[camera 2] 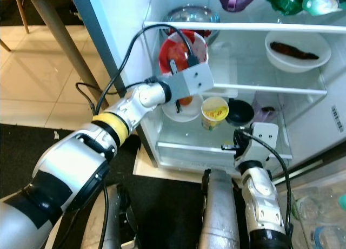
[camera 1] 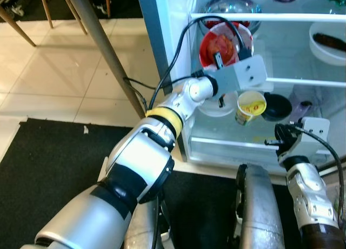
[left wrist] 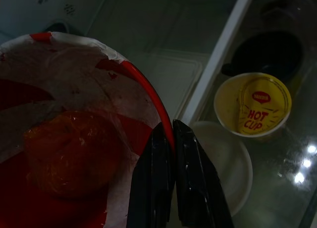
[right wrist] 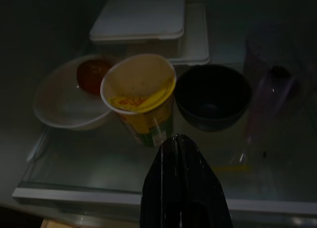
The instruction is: Restocking fridge
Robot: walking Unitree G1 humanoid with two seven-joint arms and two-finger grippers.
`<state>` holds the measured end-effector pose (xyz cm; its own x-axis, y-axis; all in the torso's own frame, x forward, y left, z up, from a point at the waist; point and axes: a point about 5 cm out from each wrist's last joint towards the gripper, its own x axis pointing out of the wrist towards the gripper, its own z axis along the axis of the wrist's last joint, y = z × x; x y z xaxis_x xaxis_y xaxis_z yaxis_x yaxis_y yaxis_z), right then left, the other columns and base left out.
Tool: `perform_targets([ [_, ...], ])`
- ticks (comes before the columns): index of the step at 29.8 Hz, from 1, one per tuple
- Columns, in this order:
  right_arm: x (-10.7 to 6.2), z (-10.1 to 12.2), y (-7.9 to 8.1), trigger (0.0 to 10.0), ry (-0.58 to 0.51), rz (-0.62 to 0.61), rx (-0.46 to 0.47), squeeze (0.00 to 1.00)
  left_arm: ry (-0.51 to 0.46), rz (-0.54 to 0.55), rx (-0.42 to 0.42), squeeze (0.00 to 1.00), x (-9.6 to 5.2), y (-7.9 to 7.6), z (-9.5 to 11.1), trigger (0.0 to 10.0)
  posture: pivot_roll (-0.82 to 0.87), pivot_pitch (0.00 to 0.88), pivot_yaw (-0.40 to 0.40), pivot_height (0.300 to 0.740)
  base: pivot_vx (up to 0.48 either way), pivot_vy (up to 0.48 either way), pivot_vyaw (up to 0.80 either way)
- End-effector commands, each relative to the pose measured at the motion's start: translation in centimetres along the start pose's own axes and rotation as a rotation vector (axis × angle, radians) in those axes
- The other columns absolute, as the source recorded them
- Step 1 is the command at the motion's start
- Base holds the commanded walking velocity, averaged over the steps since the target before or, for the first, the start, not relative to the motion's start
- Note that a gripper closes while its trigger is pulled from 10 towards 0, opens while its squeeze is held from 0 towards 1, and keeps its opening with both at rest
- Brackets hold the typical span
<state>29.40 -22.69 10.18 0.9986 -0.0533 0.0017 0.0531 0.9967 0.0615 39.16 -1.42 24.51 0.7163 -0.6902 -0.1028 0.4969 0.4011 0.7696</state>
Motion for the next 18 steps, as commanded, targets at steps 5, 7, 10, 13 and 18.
perform_targets([
  [5, -0.6, -0.1, 0.2, 10.0, 0.013, -0.007, 0.016, 0.00, 0.021, 0.054, -0.020, 0.00, -0.4, 1.7, -0.3, 10.0, -0.14, 0.353, 0.123, 0.515, 0.000, 0.000, 0.00],
  [7, -0.6, 0.0, 0.2, 10.0, 0.013, -0.007, 0.016, 0.00, 0.020, 0.054, -0.022, 0.06, -0.4, 1.8, -0.3, 10.0, -0.14, 0.354, 0.124, 0.515, 0.000, 0.000, 0.00],
  [10, -0.7, 0.0, 0.3, 10.0, 0.016, -0.007, 0.016, 0.00, 0.025, 0.071, 0.007, 1.00, -0.5, 2.0, -0.3, 10.0, -0.14, 0.355, 0.126, 0.515, 0.000, 0.000, 0.00],
  [13, -0.7, 0.1, 0.4, 10.0, 0.016, -0.006, 0.018, 0.00, 0.026, 0.087, 0.026, 1.00, -0.5, 2.3, -0.2, 10.0, -0.14, 0.355, 0.126, 0.515, 0.000, 0.000, 0.00],
  [18, -0.6, 0.1, 0.8, 10.0, 0.017, -0.002, 0.025, 0.00, 0.004, 0.140, 0.066, 0.71, -0.6, 3.2, 0.3, 10.0, -0.14, 0.347, 0.131, 0.515, 0.000, 0.000, 0.00],
])
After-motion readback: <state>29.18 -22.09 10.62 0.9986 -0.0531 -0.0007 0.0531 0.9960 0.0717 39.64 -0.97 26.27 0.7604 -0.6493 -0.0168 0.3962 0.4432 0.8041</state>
